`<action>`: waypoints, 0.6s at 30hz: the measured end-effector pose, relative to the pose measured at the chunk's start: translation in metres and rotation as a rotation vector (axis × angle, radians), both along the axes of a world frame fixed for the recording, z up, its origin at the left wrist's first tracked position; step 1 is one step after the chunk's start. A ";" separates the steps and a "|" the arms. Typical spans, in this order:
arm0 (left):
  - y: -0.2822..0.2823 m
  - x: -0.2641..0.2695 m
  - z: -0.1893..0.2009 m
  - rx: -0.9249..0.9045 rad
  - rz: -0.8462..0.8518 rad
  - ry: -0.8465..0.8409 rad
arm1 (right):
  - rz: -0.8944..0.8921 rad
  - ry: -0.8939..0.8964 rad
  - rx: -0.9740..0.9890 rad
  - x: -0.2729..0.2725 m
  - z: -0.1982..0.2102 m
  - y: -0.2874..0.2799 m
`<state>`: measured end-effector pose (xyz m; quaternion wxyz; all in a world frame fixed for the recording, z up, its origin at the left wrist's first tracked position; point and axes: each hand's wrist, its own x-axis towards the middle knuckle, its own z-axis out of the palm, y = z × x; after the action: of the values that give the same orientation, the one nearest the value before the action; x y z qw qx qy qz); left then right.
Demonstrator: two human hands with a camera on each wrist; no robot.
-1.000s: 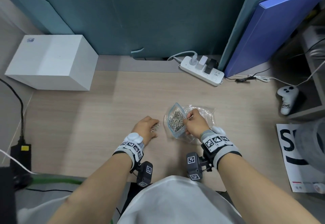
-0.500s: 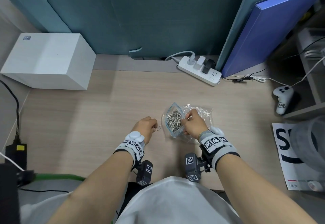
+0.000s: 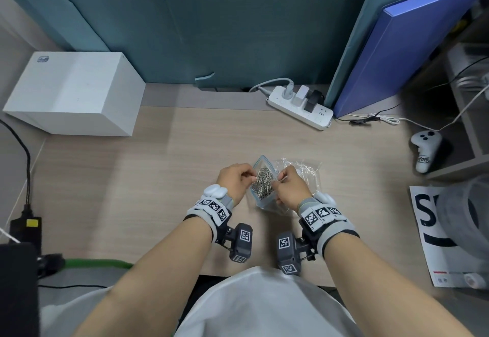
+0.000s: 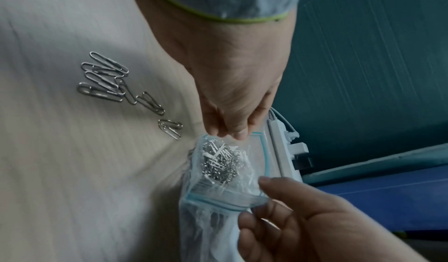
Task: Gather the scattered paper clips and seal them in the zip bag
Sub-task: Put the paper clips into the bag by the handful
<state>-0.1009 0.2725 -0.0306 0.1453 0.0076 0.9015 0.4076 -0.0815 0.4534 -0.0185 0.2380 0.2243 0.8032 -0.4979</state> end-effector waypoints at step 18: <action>-0.050 0.005 -0.031 -0.421 -0.186 0.032 | -0.005 -0.012 -0.010 0.003 -0.006 0.006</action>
<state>-0.0961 0.2223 -0.0616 0.1665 0.0667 0.9642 0.1953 -0.0785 0.4591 -0.0244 0.2426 0.2282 0.7986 -0.5014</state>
